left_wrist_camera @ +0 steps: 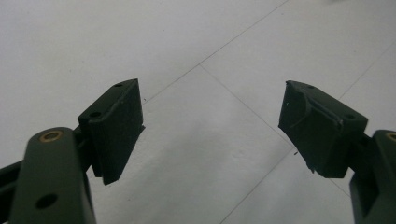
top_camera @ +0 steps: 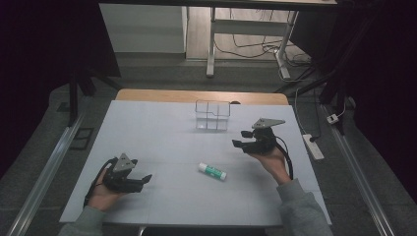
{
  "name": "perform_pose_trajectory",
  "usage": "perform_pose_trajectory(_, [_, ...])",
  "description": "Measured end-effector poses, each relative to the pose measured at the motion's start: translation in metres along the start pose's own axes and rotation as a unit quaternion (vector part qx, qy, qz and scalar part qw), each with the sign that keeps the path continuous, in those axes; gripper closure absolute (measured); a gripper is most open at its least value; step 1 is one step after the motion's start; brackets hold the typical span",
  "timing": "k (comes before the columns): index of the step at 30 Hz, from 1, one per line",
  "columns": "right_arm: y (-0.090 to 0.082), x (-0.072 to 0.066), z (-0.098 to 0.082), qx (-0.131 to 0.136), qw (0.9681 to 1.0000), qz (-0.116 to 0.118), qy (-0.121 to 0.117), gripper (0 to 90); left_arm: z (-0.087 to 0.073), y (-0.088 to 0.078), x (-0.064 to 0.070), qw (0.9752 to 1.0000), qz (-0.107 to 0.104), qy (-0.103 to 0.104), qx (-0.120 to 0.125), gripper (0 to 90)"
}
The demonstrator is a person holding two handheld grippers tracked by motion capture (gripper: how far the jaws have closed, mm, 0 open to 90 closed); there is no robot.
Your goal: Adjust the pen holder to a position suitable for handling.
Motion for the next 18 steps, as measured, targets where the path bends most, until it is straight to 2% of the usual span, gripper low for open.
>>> perform_pose_trajectory(5, [0.0,-0.006,0.001,-0.005,0.9999,0.012,-0.001,37.9,0.0,0.001,-0.001,1.0,0.0,-0.003,0.001,21.6])
perform_pose_trajectory(13, [0.006,-0.021,0.001,-0.041,0.9985,0.028,-0.023,35.5,0.001,0.0,-0.001,1.0,0.0,0.0,0.001,21.6])
perform_pose_trajectory(18, [0.011,-0.03,0.001,-0.052,0.9977,0.038,-0.023,35.5,0.0,0.001,0.0,1.0,-0.003,0.001,-0.001,21.5])
Point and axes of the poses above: each handheld gripper's, and its own axes: y roughly forward along the jaws, z roughly out of its top, x roughly to its right, the point moved 8 cm from there along y, roughly forward along the jaws, and after that the axes turned 1 degree about x, right-handed, at the moved point
